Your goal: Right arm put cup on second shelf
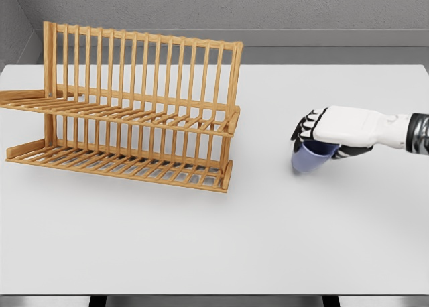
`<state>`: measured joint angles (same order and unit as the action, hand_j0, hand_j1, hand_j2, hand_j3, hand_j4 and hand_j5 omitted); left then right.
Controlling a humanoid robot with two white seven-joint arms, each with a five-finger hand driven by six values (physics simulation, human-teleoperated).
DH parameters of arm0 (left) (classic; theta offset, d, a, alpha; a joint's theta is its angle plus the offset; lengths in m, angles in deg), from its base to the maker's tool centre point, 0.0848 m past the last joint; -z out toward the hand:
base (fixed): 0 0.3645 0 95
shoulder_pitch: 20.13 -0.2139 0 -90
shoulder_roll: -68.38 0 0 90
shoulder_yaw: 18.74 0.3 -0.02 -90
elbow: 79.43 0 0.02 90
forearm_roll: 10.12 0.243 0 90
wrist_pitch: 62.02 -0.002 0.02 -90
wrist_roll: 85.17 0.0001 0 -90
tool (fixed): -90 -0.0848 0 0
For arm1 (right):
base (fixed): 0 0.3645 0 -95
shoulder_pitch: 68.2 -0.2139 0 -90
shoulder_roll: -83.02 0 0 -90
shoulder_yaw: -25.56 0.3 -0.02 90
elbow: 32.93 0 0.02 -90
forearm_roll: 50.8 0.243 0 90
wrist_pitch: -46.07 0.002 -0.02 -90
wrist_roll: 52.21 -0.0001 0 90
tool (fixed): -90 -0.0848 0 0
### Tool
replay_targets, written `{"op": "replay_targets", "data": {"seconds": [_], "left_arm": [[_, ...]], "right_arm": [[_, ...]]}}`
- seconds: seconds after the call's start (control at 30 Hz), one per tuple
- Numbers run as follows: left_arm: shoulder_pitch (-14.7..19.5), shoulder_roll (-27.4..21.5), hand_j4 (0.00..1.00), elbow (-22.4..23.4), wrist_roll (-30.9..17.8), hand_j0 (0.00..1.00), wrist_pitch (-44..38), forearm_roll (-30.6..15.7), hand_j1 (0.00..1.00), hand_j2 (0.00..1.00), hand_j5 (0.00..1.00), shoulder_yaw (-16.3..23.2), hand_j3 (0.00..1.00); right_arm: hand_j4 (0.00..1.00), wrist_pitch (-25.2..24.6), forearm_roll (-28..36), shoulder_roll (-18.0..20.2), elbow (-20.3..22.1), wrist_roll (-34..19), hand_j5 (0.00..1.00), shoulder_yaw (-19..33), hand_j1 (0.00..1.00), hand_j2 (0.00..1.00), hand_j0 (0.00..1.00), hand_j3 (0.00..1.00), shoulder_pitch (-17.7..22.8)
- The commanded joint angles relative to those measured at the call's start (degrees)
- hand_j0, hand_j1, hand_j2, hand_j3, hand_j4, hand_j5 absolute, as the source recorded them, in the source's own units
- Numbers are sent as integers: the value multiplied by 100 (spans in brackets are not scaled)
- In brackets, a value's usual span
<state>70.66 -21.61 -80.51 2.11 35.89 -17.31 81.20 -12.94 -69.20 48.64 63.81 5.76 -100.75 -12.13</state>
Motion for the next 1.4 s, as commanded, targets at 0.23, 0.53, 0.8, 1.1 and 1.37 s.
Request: {"op": "replay_targets", "data": {"seconds": [0.23, 0.53, 0.8, 1.1, 1.37], "left_arm": [[0, 0, 100, 3, -1, 100, 0, -1, 100, 100, 100, -1, 100], [0, 0, 100, 3, -1, 100, 0, -1, 100, 100, 100, -1, 100], [0, 0, 100, 3, -1, 100, 0, -1, 100, 100, 100, -1, 100], [0, 0, 100, -6, -1, 100, 0, -1, 100, 100, 100, -1, 100], [0, 0, 100, 3, -1, 100, 0, -1, 100, 100, 100, -1, 100]], "right_arm": [[62, -5, 29, 19, 64, -13, 62, 423, 62, 62, 62, 62, -88], [62, -5, 29, 19, 126, -22, 62, 581, 62, 62, 62, 62, -211], [62, -14, 29, 10, 319, -22, 62, 581, 62, 62, 62, 62, -343], [62, -14, 38, 10, 328, -31, 62, 590, 62, 62, 62, 62, -563], [64, -5, 47, -7, 372, -31, 64, 792, 64, 64, 64, 64, -659]]}}
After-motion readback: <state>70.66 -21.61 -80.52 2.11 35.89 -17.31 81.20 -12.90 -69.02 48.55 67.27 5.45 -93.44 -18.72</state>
